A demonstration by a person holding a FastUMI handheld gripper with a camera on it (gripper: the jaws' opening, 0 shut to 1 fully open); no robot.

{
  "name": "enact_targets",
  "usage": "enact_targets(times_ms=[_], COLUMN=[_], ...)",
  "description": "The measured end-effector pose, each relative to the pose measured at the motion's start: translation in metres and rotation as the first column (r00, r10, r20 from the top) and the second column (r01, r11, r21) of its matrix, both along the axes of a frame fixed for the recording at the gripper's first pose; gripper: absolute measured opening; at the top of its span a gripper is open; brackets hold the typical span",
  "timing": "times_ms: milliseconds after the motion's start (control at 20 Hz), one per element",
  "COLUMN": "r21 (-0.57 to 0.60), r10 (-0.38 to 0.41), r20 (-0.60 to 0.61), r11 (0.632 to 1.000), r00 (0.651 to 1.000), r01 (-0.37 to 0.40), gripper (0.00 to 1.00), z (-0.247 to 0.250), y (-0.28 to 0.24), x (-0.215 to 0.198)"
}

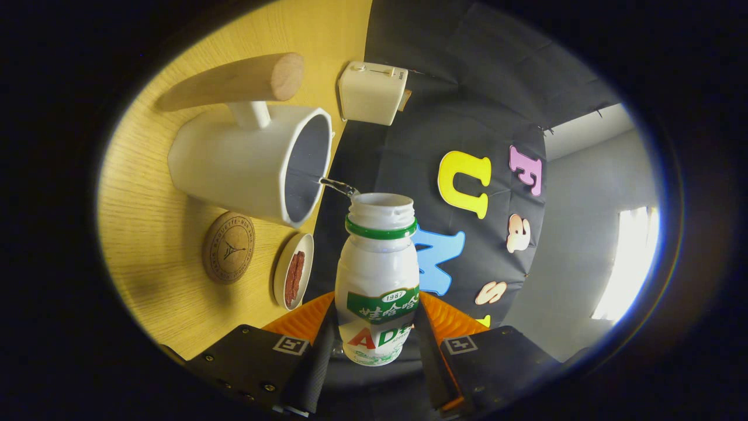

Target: Take the bottle from table, then pour the juice into the cup, finally place the bottle on the coaster

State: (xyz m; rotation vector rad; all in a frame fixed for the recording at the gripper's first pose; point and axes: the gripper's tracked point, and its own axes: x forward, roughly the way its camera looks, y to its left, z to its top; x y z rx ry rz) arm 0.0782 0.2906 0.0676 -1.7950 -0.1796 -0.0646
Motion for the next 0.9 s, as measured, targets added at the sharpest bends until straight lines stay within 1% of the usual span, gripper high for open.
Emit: enact_targets(times_ms=[900], r21=[-0.031], r10=[-0.001], r20=[0.001], r11=[1.000], r00=[1.000], r01=[0.001], gripper=[0.69], z=[-0.0029], y=[0.0003], x=[0.0022])
